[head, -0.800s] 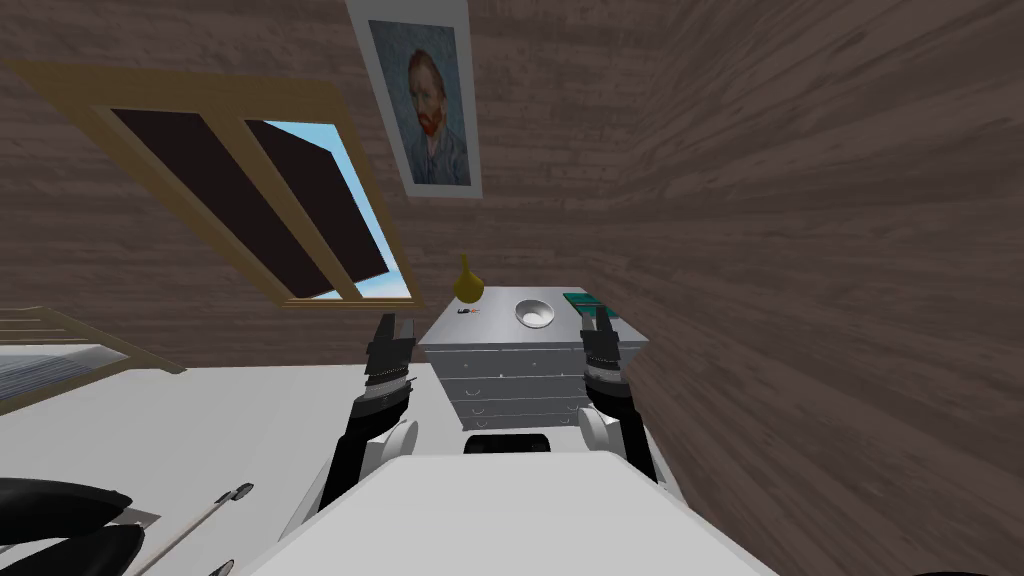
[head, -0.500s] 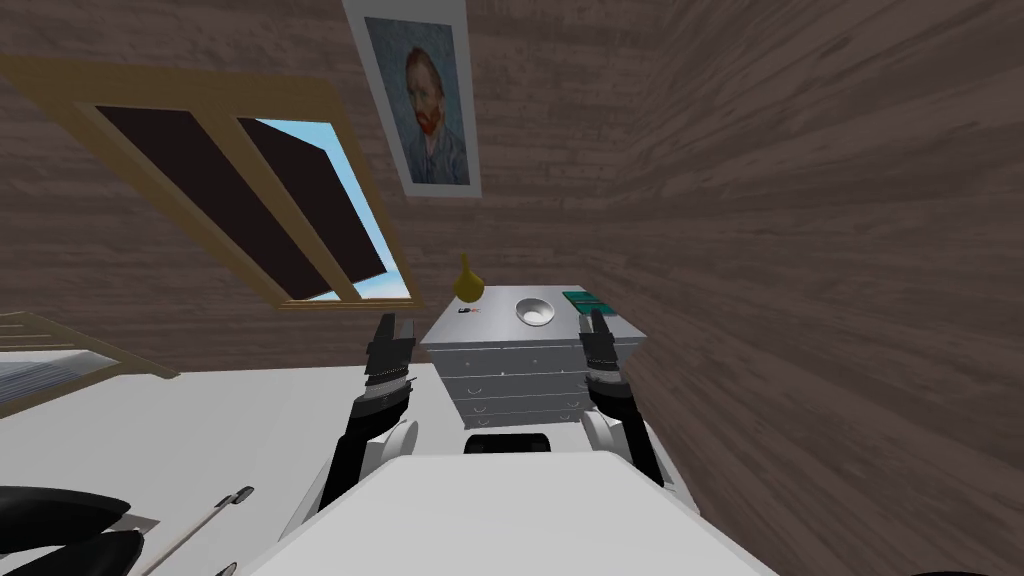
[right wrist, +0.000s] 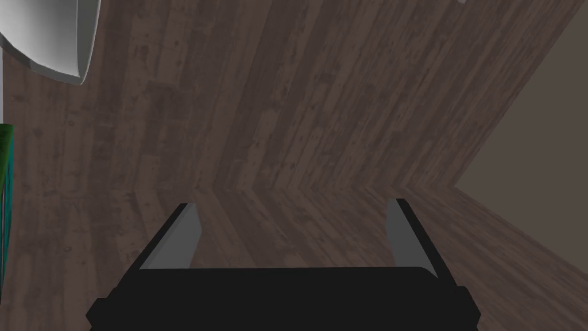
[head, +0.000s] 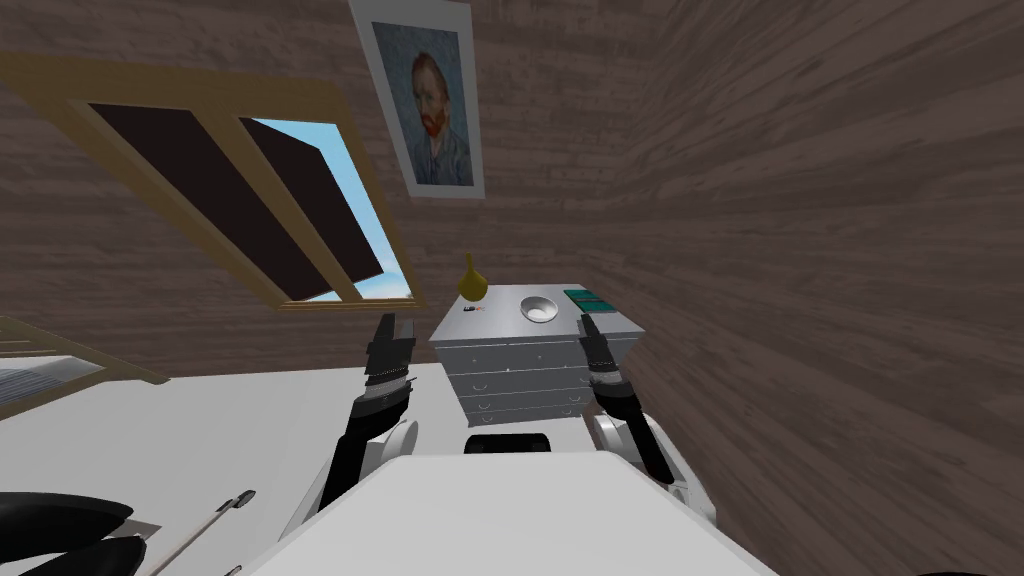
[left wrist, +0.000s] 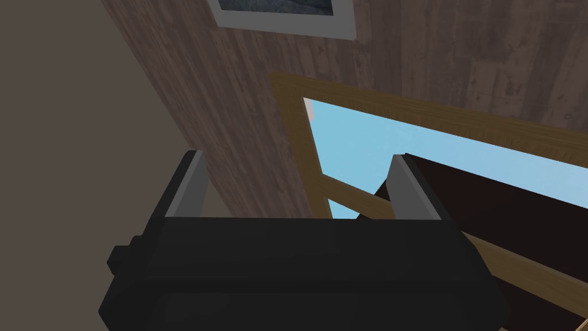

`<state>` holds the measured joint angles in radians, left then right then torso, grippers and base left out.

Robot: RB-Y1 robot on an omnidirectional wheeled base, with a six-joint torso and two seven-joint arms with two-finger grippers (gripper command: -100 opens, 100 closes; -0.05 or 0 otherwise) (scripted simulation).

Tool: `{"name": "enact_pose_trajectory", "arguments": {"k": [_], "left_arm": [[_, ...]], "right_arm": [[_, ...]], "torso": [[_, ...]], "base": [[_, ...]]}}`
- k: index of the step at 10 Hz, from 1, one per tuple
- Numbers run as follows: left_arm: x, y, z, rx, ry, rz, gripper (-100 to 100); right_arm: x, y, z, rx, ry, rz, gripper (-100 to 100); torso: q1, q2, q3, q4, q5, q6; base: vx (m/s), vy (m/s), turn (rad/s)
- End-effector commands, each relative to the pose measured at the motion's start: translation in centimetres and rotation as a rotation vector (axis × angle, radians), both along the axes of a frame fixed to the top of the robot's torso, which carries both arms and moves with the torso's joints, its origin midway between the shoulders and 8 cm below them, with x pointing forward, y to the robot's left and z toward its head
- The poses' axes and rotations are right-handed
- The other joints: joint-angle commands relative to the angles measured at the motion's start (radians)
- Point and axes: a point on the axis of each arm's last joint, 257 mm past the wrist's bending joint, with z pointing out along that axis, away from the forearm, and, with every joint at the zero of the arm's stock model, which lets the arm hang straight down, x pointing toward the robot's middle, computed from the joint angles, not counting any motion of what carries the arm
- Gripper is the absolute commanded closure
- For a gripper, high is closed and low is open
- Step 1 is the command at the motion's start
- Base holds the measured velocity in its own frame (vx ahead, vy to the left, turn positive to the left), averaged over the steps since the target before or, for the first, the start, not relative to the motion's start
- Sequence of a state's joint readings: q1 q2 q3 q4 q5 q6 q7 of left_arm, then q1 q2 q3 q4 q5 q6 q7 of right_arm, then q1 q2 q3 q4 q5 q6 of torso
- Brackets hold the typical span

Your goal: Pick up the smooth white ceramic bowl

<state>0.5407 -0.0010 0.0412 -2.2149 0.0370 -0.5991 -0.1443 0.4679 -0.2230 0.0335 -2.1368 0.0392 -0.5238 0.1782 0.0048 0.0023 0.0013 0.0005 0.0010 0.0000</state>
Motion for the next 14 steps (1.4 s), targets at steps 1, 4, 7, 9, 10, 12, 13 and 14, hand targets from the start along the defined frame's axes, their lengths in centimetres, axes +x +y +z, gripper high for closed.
{"name": "enact_pose_trajectory", "arguments": {"k": [1,4,7,9,10,12,13,14], "left_arm": [[0.0,0.0,0.0,0.000,0.000,0.000,0],[0.0,0.0,0.0,0.000,0.000,0.000,0],[0.0,0.0,0.0,0.000,0.000,0.000,0],[0.0,0.0,0.0,0.000,0.000,0.000,0],[0.0,0.0,0.0,0.000,0.000,0.000,0],[0.0,0.0,0.0,0.000,0.000,0.000,0],[0.0,0.0,0.0,0.000,0.000,0.000,0],[0.0,0.0,0.0,0.000,0.000,0.000,0]], "right_arm": [[-0.1,0.0,-0.8,-0.043,0.018,0.008,-100],[0.2,-0.5,-3.0,-0.159,0.071,0.013,-100],[0.3,-0.9,-4.3,-0.246,0.102,0.028,-100],[0.3,-1.4,-5.5,-0.323,0.132,0.037,-100],[0.3,-2.0,-6.8,-0.378,0.160,0.035,-100],[0.3,-2.8,-8.0,-0.458,0.190,0.045,-100],[0.3,-2.7,-8.1,-0.486,0.193,0.057,-100],[0.2,-3.7,-9.3,-0.539,0.220,0.054,-100]], "torso": [[0.000,0.000,0.000,0.000,0.000,0.000],[-0.002,-0.001,0.000,0.000,0.000,0.000],[-0.001,-0.001,0.000,0.000,0.000,0.000],[-0.001,-0.001,-0.001,0.000,0.000,0.000],[-0.001,-0.001,-0.001,0.000,0.000,0.000],[-0.001,-0.001,-0.001,0.000,0.000,0.000],[0.000,-0.001,-0.001,0.000,0.000,0.000],[0.000,-0.002,-0.001,0.000,0.000,0.000]], "base": [[-0.027,0.062,-0.026],[-0.021,0.059,-0.023],[-0.023,0.061,-0.023],[-0.021,0.070,-0.021],[-0.032,0.072,-0.020],[-0.019,0.073,-0.018],[-0.014,0.072,-0.015],[-0.009,0.071,-0.008]]}}
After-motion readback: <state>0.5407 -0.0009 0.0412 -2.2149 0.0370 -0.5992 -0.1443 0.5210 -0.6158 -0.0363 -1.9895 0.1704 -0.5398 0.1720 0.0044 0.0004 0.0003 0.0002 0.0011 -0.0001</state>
